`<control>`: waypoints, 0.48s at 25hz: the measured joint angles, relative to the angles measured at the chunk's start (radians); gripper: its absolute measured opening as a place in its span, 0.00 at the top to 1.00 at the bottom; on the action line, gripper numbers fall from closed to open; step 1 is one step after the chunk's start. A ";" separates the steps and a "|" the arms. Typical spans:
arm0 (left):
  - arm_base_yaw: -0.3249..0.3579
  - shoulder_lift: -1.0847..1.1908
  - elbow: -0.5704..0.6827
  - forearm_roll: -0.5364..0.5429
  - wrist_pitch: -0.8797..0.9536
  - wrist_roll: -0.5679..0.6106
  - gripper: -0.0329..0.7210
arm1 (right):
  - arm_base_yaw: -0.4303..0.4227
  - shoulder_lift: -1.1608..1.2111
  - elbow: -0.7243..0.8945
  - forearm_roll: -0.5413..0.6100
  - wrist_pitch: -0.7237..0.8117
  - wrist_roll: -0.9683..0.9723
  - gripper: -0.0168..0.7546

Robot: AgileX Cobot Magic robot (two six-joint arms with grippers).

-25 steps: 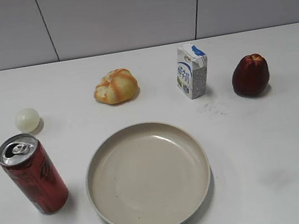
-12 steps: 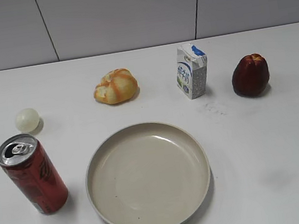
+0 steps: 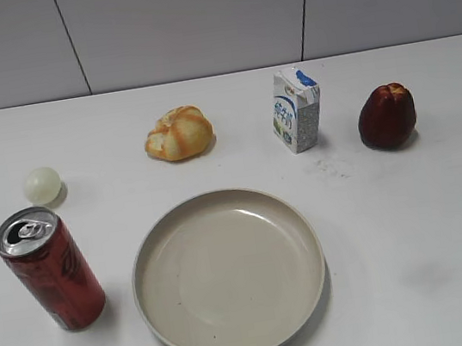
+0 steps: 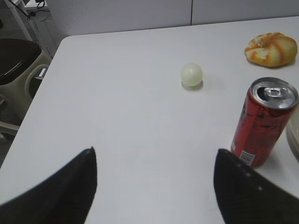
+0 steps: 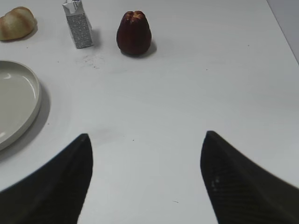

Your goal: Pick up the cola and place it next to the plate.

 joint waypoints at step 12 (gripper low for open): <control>0.000 0.000 0.000 0.000 0.000 0.000 0.17 | 0.000 0.000 0.000 0.000 0.000 0.000 0.23</control>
